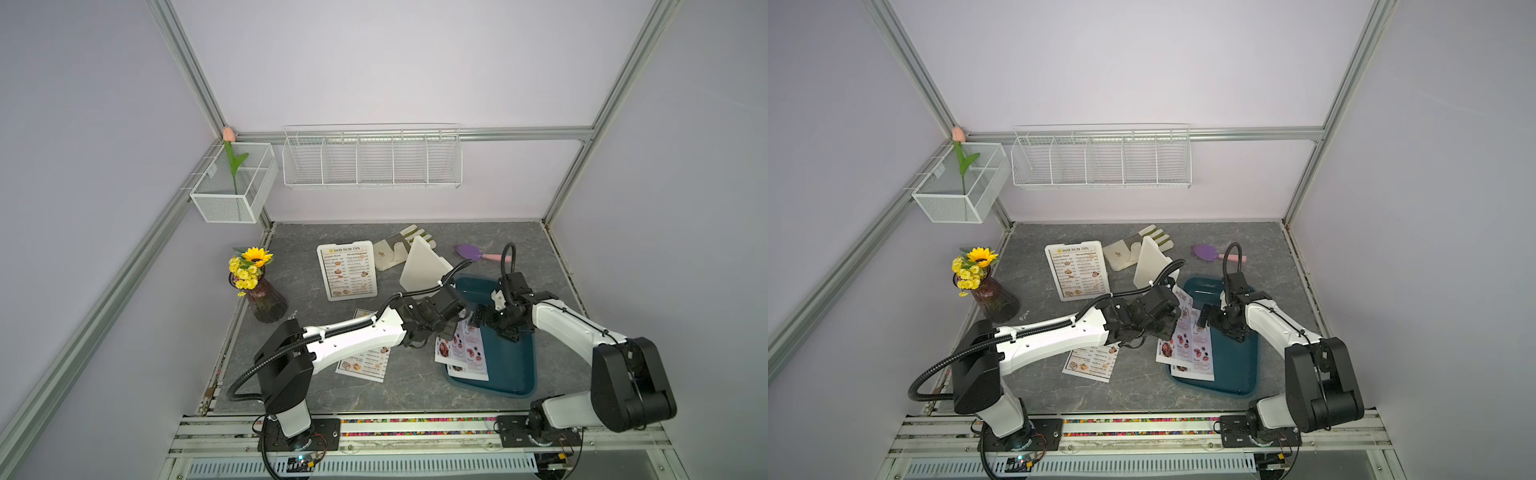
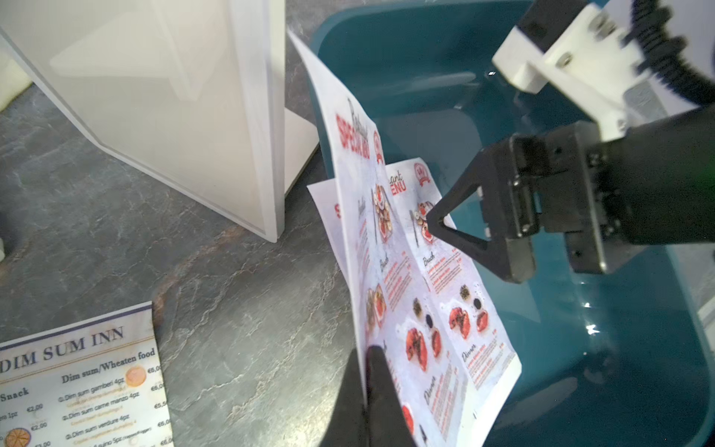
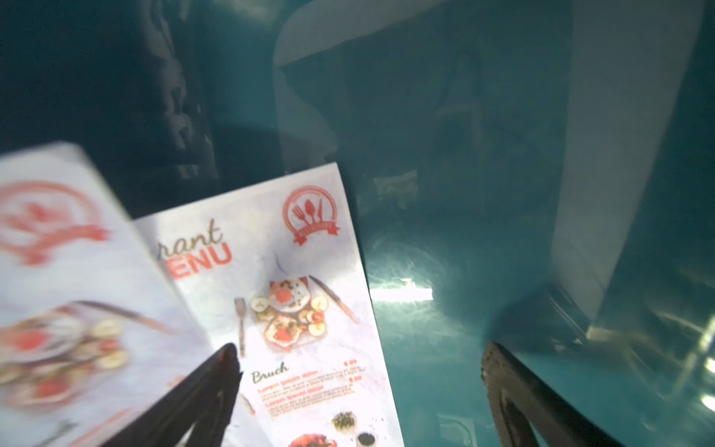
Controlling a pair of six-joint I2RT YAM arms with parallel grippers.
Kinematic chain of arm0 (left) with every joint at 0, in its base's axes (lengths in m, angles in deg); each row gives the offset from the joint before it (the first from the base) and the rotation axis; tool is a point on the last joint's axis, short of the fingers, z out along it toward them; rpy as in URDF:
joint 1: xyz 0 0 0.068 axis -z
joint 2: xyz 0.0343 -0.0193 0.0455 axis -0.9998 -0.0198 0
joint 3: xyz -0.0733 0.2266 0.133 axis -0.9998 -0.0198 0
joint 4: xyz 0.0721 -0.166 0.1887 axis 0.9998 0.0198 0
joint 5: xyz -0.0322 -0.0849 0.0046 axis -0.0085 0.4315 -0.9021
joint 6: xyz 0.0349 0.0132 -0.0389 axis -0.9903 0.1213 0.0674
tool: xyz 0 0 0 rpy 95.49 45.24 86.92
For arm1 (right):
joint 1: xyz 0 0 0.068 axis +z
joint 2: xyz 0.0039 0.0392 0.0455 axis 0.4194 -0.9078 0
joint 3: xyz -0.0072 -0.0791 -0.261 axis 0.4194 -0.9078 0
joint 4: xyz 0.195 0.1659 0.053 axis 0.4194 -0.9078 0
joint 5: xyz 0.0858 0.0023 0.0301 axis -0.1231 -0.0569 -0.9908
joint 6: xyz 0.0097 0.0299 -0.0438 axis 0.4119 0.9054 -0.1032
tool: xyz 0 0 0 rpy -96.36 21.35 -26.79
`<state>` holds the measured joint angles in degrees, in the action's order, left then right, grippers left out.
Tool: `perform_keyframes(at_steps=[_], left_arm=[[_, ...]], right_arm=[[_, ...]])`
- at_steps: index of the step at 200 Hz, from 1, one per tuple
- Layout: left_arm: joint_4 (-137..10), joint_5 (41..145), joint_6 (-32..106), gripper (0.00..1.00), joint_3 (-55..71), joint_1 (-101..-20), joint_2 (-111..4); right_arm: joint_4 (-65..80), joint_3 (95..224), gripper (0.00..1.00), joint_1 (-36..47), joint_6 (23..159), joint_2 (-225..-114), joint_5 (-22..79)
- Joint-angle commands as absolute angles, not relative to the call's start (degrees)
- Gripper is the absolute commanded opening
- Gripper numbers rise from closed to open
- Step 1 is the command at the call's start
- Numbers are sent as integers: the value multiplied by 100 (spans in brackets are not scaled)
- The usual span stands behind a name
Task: Replace the menus in the menu holders
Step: Pick up the menu from the storage box, then move the storage box to the center of the board.
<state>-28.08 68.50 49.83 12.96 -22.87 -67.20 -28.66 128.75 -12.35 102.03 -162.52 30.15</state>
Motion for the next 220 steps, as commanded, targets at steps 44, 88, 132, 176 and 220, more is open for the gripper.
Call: perform_keyframes(at_steps=[44, 88, 132, 176, 220], left_arm=[[-2523, 6467, 4837, 0, 1563, -2324, -5956], [-2516, 5904, 4580, 0, 1396, -2321, -5204], [-2289, 5506, 4396, 0, 1422, -2321, -4833], [-2271, 5495, 4376, 0, 1429, -2327, -4742], [-2213, 5417, 4339, 0, 1447, -2321, -4736]], right_arm=[[-3562, 13175, 98, -1212, 10032, -15649, 3024], [-3069, 12963, 93, -838, 10793, -15353, 2431], [-2355, 12810, 95, -294, 12033, -15383, 2301], [-1773, 12691, 99, 197, 13225, -15688, 2611], [-1064, 12253, 99, 227, 14024, -16207, 2912]])
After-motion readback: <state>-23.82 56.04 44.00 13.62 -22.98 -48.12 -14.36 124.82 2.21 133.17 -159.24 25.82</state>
